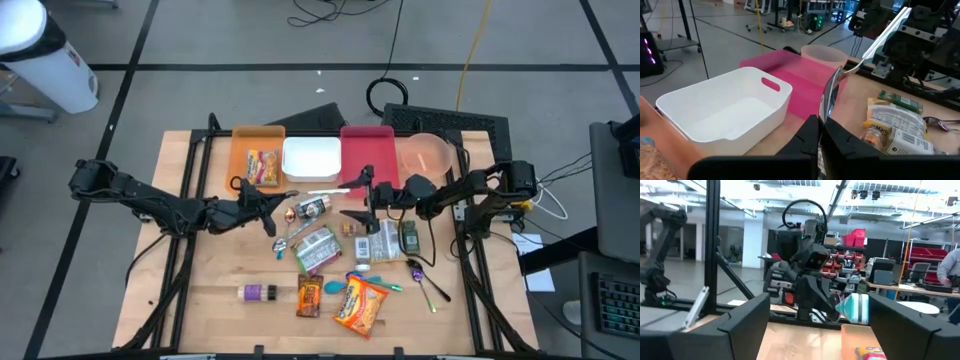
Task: Pick & Place Food Item
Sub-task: Put the top blue patterned spoon into the white bin
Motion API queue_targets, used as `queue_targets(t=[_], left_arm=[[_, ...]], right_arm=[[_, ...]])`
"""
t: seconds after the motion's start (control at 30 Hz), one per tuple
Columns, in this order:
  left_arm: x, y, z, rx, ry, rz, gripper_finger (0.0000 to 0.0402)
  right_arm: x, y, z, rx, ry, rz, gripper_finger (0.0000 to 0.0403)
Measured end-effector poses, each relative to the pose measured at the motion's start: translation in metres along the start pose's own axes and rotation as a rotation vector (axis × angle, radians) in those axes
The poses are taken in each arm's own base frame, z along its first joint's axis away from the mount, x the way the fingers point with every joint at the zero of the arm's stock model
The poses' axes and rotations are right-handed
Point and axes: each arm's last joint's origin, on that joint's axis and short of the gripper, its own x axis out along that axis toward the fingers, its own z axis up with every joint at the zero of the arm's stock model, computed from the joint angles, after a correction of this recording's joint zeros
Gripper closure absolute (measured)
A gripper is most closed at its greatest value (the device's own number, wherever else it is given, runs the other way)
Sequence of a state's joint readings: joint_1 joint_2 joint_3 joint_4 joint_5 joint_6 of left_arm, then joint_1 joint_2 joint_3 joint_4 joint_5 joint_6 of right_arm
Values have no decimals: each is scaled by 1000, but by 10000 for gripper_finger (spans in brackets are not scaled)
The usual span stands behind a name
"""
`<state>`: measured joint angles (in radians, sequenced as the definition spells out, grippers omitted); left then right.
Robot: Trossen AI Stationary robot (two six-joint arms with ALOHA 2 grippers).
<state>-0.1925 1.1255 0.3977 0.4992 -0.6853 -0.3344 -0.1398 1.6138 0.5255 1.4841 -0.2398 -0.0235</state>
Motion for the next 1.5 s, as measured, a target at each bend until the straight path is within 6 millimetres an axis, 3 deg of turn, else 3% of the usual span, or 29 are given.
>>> queue_targets(t=[0.63, 0.87, 1.2, 1.5], left_arm=[[0, 0, 0, 8, -6, 18, 392], [0, 1, 0, 9, -4, 22, 393], [0, 1, -1, -13, -3, 23, 394], [4, 2, 7, -47, -26, -76, 310]], right_arm=[[0, -1, 0, 20, 3, -38, 285], [0, -2, -2, 7, 20, -64, 372], [0, -3, -3, -3, 30, -66, 372], [0, -3, -3, -10, 36, -76, 372]])
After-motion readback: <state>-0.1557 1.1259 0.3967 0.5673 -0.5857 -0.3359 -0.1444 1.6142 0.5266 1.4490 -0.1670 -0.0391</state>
